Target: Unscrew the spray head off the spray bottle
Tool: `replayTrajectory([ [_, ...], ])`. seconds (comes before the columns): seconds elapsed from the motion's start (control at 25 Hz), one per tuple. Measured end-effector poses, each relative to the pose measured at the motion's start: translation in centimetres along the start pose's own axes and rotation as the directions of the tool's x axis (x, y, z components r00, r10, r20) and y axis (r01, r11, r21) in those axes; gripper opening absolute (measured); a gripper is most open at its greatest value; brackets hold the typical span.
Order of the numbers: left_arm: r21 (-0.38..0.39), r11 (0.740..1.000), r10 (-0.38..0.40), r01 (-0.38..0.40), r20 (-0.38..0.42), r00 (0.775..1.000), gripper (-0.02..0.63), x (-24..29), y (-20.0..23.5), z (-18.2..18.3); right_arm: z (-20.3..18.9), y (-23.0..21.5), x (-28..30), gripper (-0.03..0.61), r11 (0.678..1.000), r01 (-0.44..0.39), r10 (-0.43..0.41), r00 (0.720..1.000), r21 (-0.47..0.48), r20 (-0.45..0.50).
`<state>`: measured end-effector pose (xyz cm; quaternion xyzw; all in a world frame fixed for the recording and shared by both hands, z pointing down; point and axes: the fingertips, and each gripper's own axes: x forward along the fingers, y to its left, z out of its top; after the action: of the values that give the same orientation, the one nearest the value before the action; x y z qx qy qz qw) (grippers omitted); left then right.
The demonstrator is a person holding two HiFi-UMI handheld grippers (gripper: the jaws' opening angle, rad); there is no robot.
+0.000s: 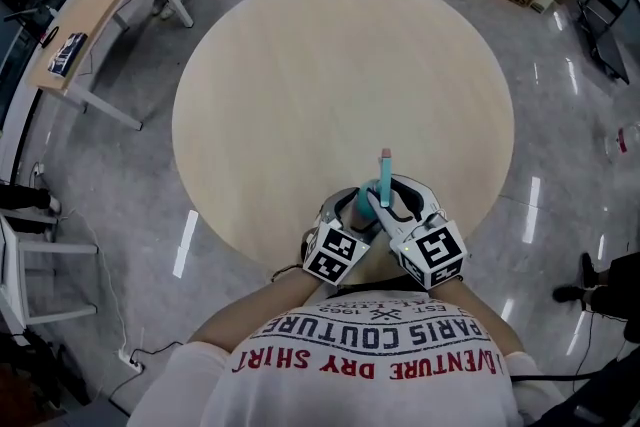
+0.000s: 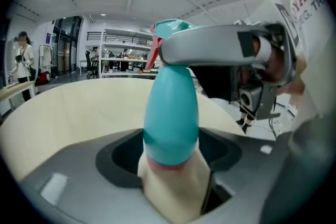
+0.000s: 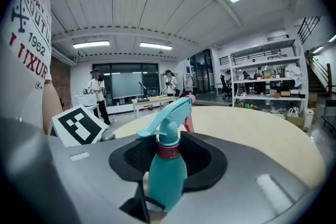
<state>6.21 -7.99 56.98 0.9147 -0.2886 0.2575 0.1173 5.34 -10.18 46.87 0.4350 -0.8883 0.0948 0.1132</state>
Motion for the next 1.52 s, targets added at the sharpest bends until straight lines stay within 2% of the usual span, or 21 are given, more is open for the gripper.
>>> replayTrajectory([
  [0.12,0.034,0.998,-0.047,0.047,-0.006,0.999,0.327,0.4,0.1,-0.2,-0.1,0.3,0.1,0.143,0.999,-0.041,0.041,0.999,-0.004,-0.001],
  [0.2,0.091,0.990,-0.109,0.111,-0.021,0.994,0.342,0.7,0.1,-0.1,-0.1,0.6,0.0,0.141,0.996,-0.087,0.087,0.996,-0.015,-0.005],
  [0.32,0.212,0.947,-0.235,0.242,-0.060,0.970,0.345,0.5,0.0,-0.1,-0.1,1.4,-0.2,0.140,0.968,-0.240,0.238,0.971,-0.074,-0.025],
  [0.36,0.250,0.926,-0.274,0.284,-0.075,0.959,0.345,0.3,-0.1,-0.1,-0.1,1.9,-0.3,0.140,0.942,-0.313,0.311,0.950,-0.123,-0.038],
  [0.44,0.328,0.868,-0.354,0.373,-0.118,0.928,0.344,0.0,-0.6,-0.3,-0.2,3.1,-0.8,0.140,0.848,-0.472,0.464,0.881,-0.243,-0.089],
  [0.52,0.384,0.801,-0.425,0.460,-0.178,0.888,0.344,-0.4,-1.2,-0.6,-0.5,3.9,-1.3,0.140,0.745,-0.605,0.583,0.795,-0.281,-0.165],
  [0.56,0.398,0.775,-0.446,0.490,-0.204,0.871,0.344,-0.5,-1.3,-0.8,-0.6,4.1,-1.4,0.140,0.710,-0.651,0.622,0.759,-0.270,-0.193],
  [0.6,0.404,0.760,-0.458,0.509,-0.223,0.860,0.344,-0.7,-1.3,-1.0,-0.7,4.3,-1.4,0.140,0.687,-0.681,0.649,0.732,-0.253,-0.209],
  [0.64,0.404,0.754,-0.463,0.518,-0.233,0.855,0.344,-0.7,-1.3,-1.1,-0.7,4.3,-1.3,0.140,0.678,-0.697,0.665,0.717,-0.233,-0.211],
  [0.68,0.398,0.758,-0.461,0.516,-0.233,0.857,0.344,-0.8,-1.2,-1.2,-0.7,4.3,-1.2,0.141,0.683,-0.698,0.669,0.716,-0.214,-0.202],
  [0.72,0.386,0.772,-0.452,0.504,-0.225,0.863,0.344,-0.8,-1.1,-1.1,-0.6,4.2,-1.1,0.143,0.703,-0.684,0.659,0.729,-0.193,-0.184],
  [0.76,0.369,0.795,-0.434,0.482,-0.210,0.876,0.344,-0.8,-0.9,-1.0,-0.5,4.0,-1.0,0.146,0.737,-0.654,0.635,0.756,-0.168,-0.159],
  [0.8,0.344,0.825,-0.406,0.448,-0.191,0.894,0.344,-0.7,-0.5,-0.9,-0.3,3.7,-0.8,0.158,0.778,-0.612,0.599,0.791,-0.141,-0.127],
  [0.88,0.275,0.895,-0.322,0.352,-0.147,0.935,0.344,-0.4,0.5,-0.4,0.1,2.8,-0.6,0.231,0.858,-0.505,0.503,0.863,-0.087,-0.053],
  [0.92,0.233,0.926,-0.274,0.297,-0.124,0.954,0.344,-0.2,1.1,-0.2,0.3,2.2,-0.5,0.236,0.894,-0.444,0.444,0.896,-0.062,-0.020],
  [0.96,0.191,0.951,-0.225,0.242,-0.104,0.969,0.344,-0.1,1.6,0.0,0.3,1.6,-0.3,0.236,0.924,-0.381,0.381,0.924,-0.040,0.003],
  [1.04,0.120,0.983,-0.133,0.141,-0.073,0.988,0.344,0.3,2.3,0.2,0.2,1.0,0.1,0.236,0.962,-0.271,0.272,0.962,-0.023,0.019],
  [1.12,0.080,0.995,-0.052,0.057,-0.056,0.997,0.345,0.4,2.6,0.3,0.2,1.1,0.7,0.236,0.976,-0.211,0.212,0.977,-0.047,0.012],
  [1.28,0.031,0.998,0.057,-0.055,-0.052,0.997,0.345,0.7,2.4,0.5,0.5,1.4,1.6,0.210,0.983,-0.135,0.136,0.991,-0.121,-0.003],
  [1.4,0.012,0.996,0.087,-0.086,-0.060,0.994,0.345,0.7,2.4,0.6,0.6,0.7,1.7,0.146,0.990,-0.084,0.084,0.996,-0.112,-0.002],
  [1.52,0.016,0.997,0.077,-0.076,-0.065,0.995,0.345,0.7,2.6,0.6,0.7,0.6,1.9,0.144,0.989,-0.086,0.086,0.996,-0.123,-0.004],
])
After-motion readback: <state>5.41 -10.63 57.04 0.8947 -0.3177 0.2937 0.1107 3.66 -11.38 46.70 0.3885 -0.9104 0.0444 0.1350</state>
